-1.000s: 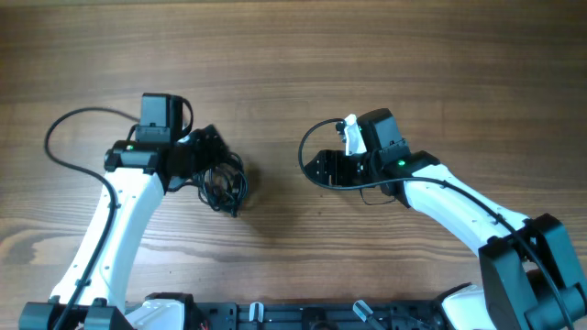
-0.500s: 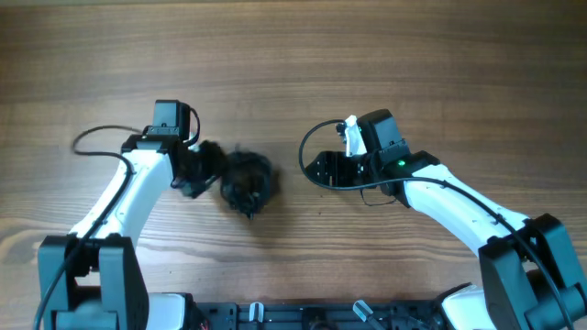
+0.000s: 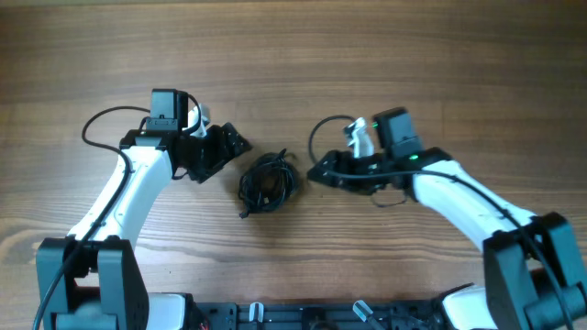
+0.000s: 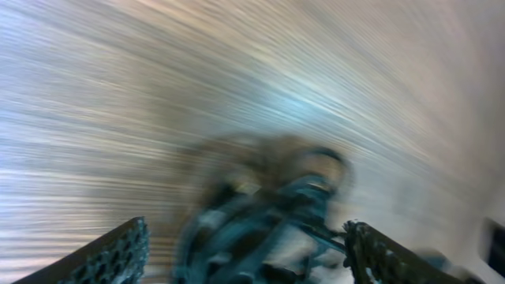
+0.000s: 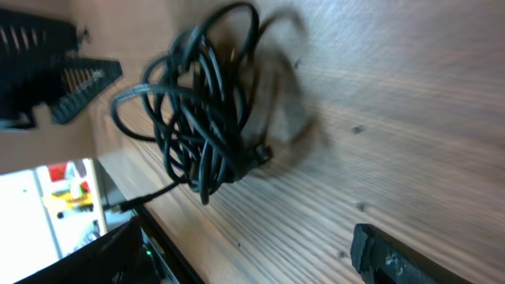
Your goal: Untangle cables
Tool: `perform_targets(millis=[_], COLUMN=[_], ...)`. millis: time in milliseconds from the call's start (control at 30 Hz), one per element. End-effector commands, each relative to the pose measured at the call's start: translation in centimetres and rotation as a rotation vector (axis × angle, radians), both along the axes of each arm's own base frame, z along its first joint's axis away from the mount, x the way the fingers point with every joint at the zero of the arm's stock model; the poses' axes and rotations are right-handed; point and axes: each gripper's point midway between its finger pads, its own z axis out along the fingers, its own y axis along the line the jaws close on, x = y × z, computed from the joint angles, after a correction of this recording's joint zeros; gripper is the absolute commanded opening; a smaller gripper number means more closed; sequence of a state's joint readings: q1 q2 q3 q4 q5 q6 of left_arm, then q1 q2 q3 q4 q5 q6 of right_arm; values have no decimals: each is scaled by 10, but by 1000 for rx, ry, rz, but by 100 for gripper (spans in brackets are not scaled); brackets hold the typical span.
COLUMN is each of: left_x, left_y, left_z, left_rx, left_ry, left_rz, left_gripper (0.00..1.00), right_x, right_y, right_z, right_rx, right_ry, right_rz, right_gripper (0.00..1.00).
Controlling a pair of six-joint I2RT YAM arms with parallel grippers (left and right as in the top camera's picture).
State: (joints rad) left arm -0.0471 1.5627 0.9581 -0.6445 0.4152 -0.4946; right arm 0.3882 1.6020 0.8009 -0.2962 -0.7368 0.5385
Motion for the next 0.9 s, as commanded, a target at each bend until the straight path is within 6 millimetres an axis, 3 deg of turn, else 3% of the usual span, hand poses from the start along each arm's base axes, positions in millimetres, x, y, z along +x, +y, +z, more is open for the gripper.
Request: perform_targets(millis=[0,133,167,200,233,267,300,333,433,467,533,600,700,800,867], left_x=[6,7,7,6,6,4,4,4,3,3,3,3,3,3,3], left_y=[37,46,46,46,46,46,47,49,52,52,52,52,52,50,50], left_z=[-3,-4,-4,-5,-6,-7,-8,-10,-11,-11,-11,-11,-11,-11,-11], left_rx=[214,262,262,262,262,264,270,280,299,299,298,298,297,290,290], left_ry=[-18,-21,-20,-18,-16,-12,-9,-5,-3,-3,-2,-2,-3,-2,-2], left_rz=[82,96,96,95,95,95,96,98,104,105,104,104,104,102,102], left_gripper=[86,88,88,88,88,88,88,88,88,88,88,88,88,88,88], right_x=[-8,-5,-4,-3,0,5,11,21,57,66,77,80,76,78,78], right_y=[23,55,62,65,67,67,66,64,33,10,-34,-79,-123,-150,-153], right_z=[-24,-65,-68,-68,-66,-61,-55,-41,15,36,58,65,63,59,56], right_rx=[-84,-209,-193,-183,-172,-162,-152,-137,-231,-358,-641,-917,-1176,-1407,-1536], right_ry=[58,-26,-46,-53,-65,-83,-96,-136,-332,-409,-532,-574,-564,-572,-601], right_rz=[-46,-102,-87,-84,-85,-90,-101,-104,-126,-133,-117,-141,-173,-168,-88], right_gripper=[88,87,81,69,40,17,7,5,4,4,5,5,4,5,5])
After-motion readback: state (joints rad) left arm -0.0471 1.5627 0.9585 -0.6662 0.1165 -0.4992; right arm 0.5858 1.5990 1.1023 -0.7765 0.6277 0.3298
